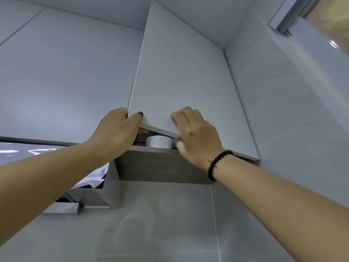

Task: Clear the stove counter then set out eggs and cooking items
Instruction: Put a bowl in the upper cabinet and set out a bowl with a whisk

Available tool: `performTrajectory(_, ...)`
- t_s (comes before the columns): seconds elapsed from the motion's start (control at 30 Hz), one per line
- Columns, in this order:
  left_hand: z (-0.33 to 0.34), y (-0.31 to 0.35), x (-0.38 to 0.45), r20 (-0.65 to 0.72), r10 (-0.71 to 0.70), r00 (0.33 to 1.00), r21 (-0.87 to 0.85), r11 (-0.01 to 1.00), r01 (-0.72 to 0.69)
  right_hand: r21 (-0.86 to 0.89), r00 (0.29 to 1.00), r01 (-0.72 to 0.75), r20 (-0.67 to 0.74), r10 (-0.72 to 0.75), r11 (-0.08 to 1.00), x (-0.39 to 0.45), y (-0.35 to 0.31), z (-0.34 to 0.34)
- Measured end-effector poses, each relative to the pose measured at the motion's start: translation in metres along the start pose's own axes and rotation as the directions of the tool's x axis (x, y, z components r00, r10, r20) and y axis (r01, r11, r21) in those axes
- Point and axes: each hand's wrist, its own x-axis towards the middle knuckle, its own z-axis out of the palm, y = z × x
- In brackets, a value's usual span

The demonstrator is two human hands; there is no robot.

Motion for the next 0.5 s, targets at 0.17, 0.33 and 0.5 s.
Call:
performTrajectory(0.17, 0.005, 0.022, -0.017, -0.096, 0.125, 0.988, -0.007, 0.992, -0.126, -0.061, 0.944, -0.286, 0.154, 0.293, 0.956, -0.015, 0.038, -0.005)
performTrajectory(0.33, 0.015, 0.046, -0.029, -0.149, 0.203, 0.968, -0.048, 0.976, -0.212, -0.061, 0.897, -0.393, 0.194, 0.397, 0.918, -0.032, 0.056, -0.012)
performTrajectory(0.5, 0.019, 0.067, -0.042, -0.138, 0.316, 0.939, -0.167, 0.927, -0.337, 0.023, 0.918, -0.392, 0.068, 0.39, 0.92, -0.042, 0.068, -0.021)
